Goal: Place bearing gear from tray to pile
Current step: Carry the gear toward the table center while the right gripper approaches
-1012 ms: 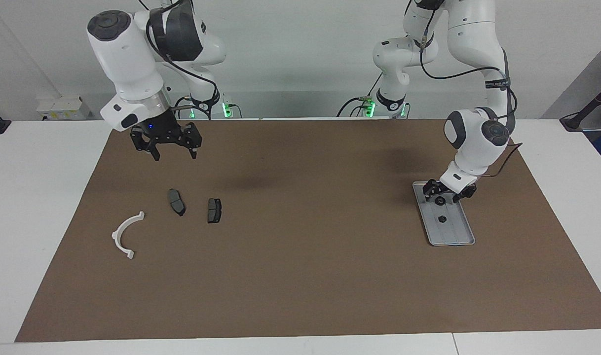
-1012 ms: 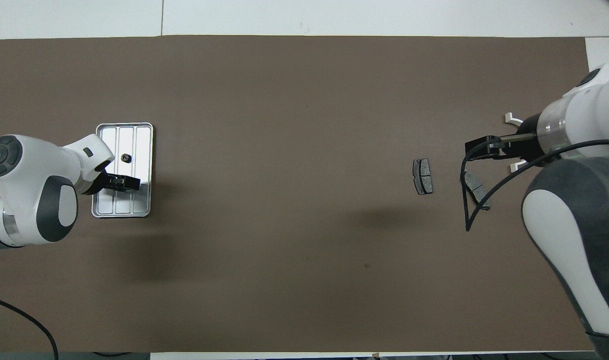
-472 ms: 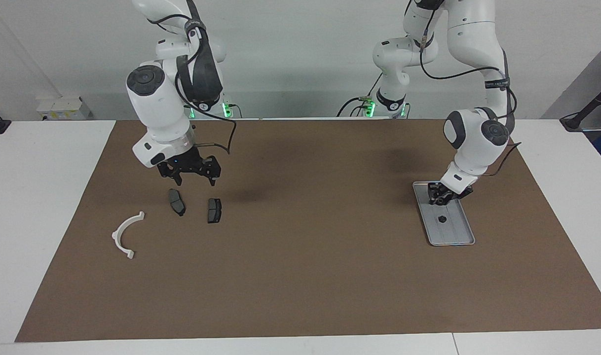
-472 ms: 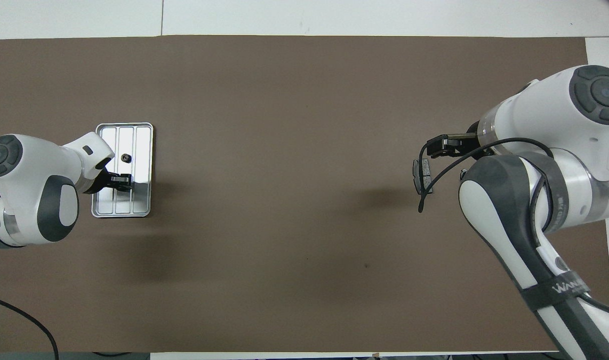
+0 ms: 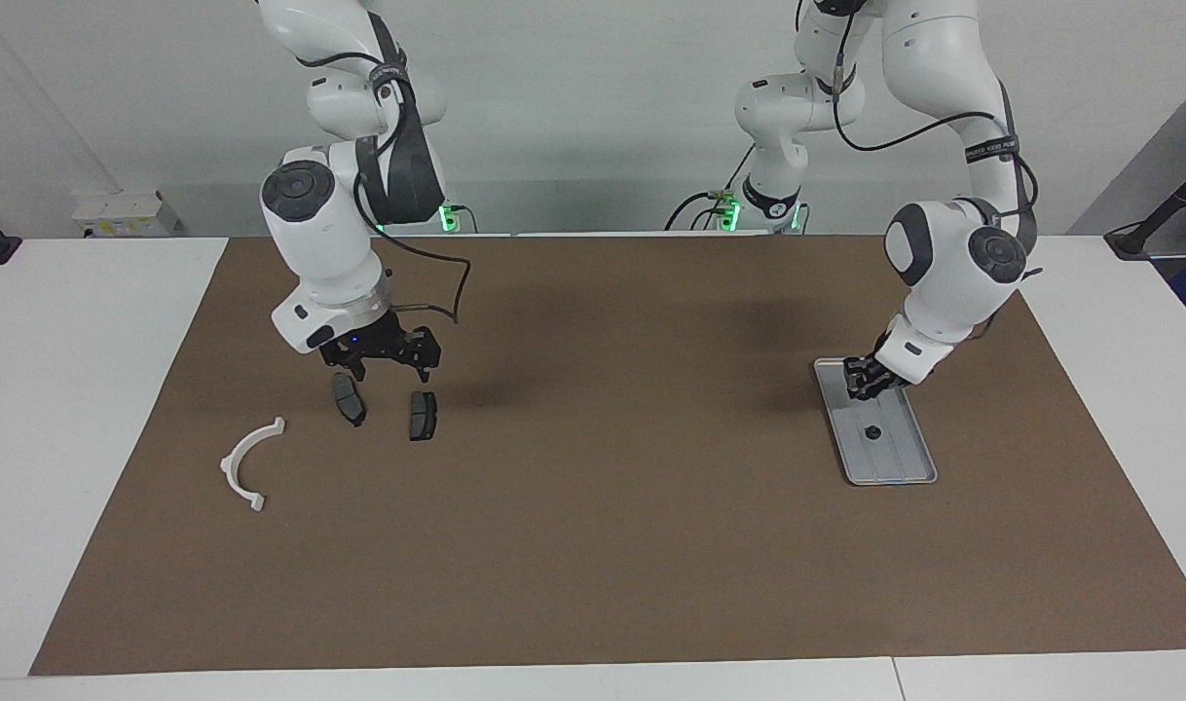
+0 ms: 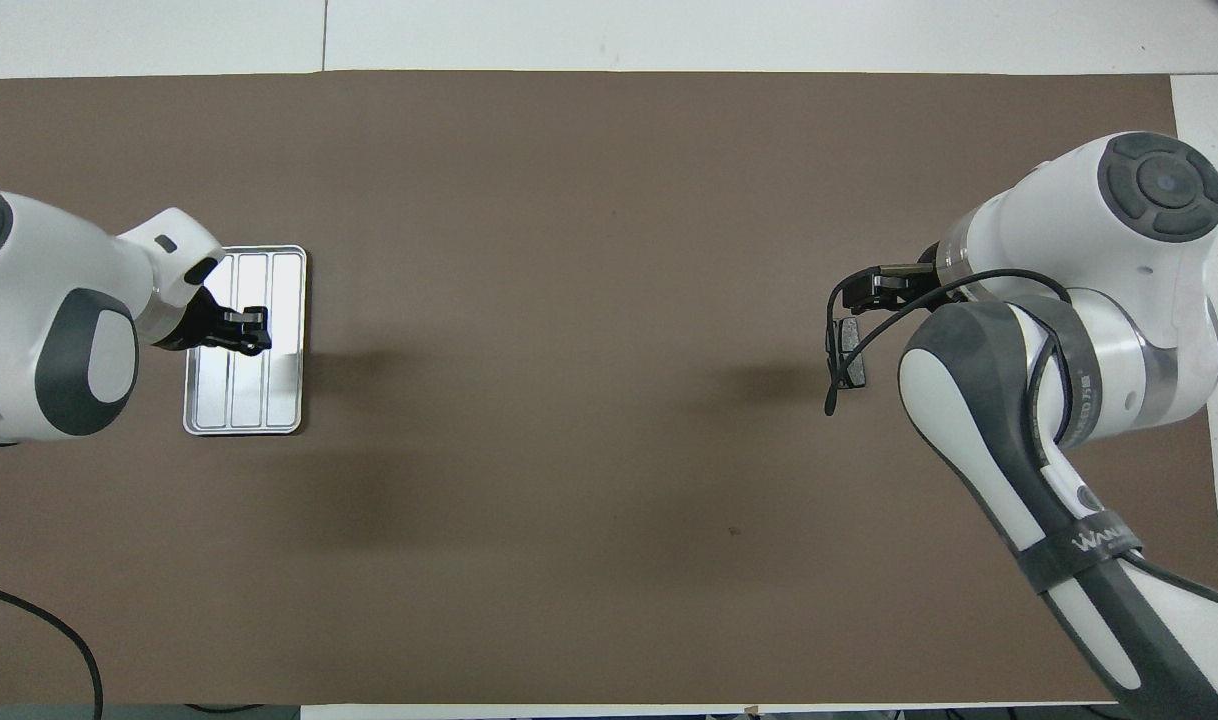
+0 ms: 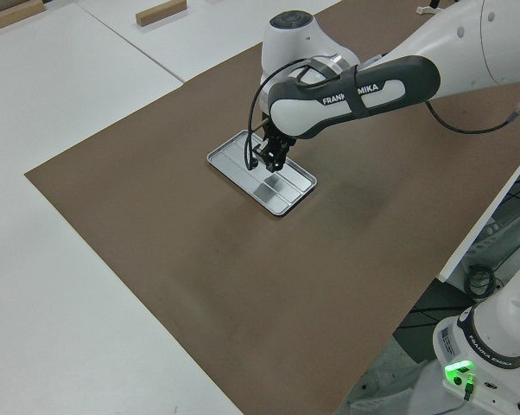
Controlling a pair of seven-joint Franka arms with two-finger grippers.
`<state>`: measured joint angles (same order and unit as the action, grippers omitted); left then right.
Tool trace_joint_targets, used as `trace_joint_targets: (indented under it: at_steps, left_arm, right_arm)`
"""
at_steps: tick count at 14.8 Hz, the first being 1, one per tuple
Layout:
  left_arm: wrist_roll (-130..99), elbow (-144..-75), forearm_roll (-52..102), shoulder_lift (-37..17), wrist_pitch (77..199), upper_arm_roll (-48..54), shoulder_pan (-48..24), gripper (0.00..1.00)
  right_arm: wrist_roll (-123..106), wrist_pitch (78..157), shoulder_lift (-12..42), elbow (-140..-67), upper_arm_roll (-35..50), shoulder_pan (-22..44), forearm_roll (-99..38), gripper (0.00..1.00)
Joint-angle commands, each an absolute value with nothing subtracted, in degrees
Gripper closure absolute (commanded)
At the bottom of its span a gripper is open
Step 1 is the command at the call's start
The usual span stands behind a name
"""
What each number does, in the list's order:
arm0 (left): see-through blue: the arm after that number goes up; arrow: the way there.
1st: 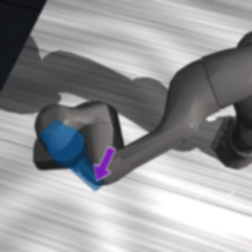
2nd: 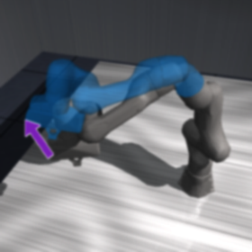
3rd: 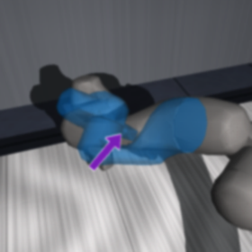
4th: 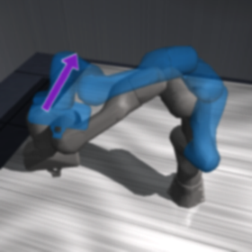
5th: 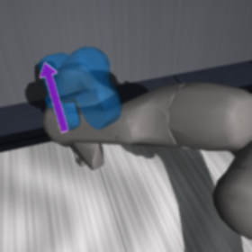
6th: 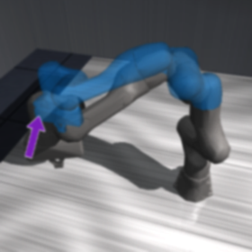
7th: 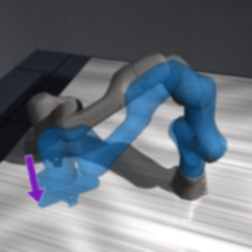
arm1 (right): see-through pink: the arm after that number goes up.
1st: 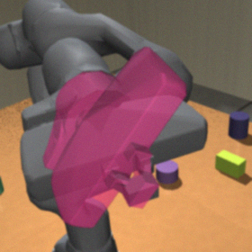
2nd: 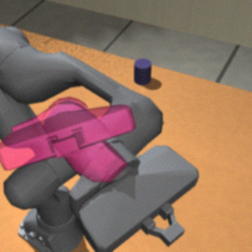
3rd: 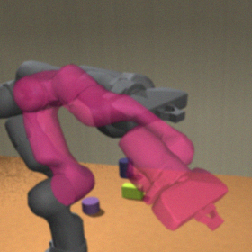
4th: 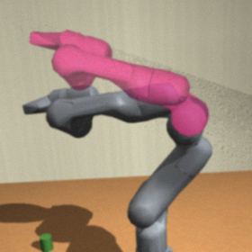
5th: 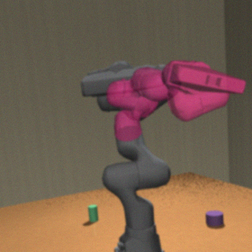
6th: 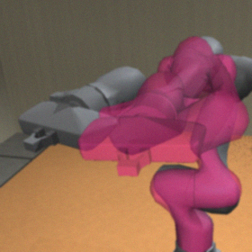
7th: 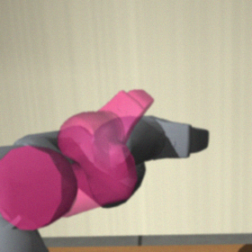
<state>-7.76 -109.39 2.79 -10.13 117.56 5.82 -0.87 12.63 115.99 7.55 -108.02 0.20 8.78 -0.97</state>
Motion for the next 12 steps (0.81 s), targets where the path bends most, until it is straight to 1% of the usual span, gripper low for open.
trace_joint_targets:
  at_steps: [1,3,4,5,7,9,10,12]
  left_arm:
    - [-29.18,-102.93,3.17,-10.54,113.99,5.45,-13.83,1.0]
    - [-44.22,-104.67,0.02,-10.63,119.94,5.45,-23.25,1.0]
    - [-49.34,-105.29,-1.13,-10.98,120.84,5.45,-27.29,1.0]
    - [-54.01,-105.38,-2.53,-12.2,121.55,5.45,-30.64,1.0]
    - [-62.71,-105.03,-7.09,-17.03,125.4,5.45,-35.14,1.0]
    - [-66.79,-105.12,-10.36,-21.34,129.36,5.45,-35.95,1.0]
    - [-67.14,-105.2,-10.89,-22.4,130.24,5.45,-35.95,1.0]
    - [-67.15,-106.52,-11.69,-22.76,132.09,5.1,-35.77,1.0]
  right_arm:
    - [13.18,117.07,7.38,-108.37,0.26,8.61,-1.41,0.0]
    - [12.75,117.07,7.47,-108.2,0.26,8.26,-1.41,0.0]
    - [12.83,117.07,7.64,-108.19,0.26,8.09,-1.41,0.0]
    - [12.83,117.07,7.65,-108.11,0.26,7.91,-1.41,0.0]
    - [12.83,117.16,7.65,-108.11,0.26,7.47,-1.49,0.0]
    - [13.09,117.16,7.65,-108.19,0.18,7.47,-1.49,0.0]
    - [13.1,117.16,7.65,-108.19,0.26,7.47,-1.49,0.0]
    - [13.18,117.16,7.65,-108.19,0.18,7.47,-1.49,0.0]
